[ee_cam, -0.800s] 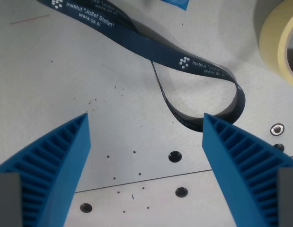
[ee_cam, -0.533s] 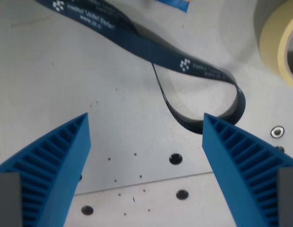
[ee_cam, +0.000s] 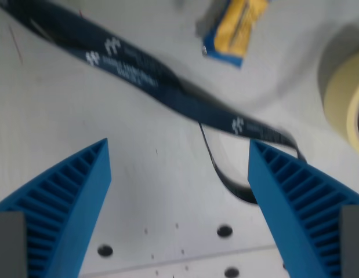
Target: Move in base positive x
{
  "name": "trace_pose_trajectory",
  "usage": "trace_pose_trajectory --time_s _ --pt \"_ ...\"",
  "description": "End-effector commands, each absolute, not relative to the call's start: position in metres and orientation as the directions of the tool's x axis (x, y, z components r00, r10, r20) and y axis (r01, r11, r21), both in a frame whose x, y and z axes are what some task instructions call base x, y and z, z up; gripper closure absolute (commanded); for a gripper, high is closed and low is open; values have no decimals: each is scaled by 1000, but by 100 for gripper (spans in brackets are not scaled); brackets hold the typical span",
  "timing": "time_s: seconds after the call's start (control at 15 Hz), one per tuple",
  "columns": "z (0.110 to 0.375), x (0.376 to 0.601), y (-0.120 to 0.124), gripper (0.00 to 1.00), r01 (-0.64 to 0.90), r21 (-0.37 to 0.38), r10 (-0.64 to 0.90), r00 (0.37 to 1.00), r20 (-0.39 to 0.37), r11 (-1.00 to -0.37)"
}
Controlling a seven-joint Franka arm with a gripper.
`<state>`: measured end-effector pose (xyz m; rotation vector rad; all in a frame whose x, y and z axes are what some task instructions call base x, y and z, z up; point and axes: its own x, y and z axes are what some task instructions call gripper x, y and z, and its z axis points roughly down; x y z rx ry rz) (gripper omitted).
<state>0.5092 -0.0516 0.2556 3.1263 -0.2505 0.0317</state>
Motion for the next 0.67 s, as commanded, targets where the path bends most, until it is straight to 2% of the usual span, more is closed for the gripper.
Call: trace_pose_trajectory --time_s 0.07,0.67 --pt "256 527 -48 0 -170 2 -170 985 -3 -985" --pt "254 574 -42 0 -170 2 -170 985 -3 -985"
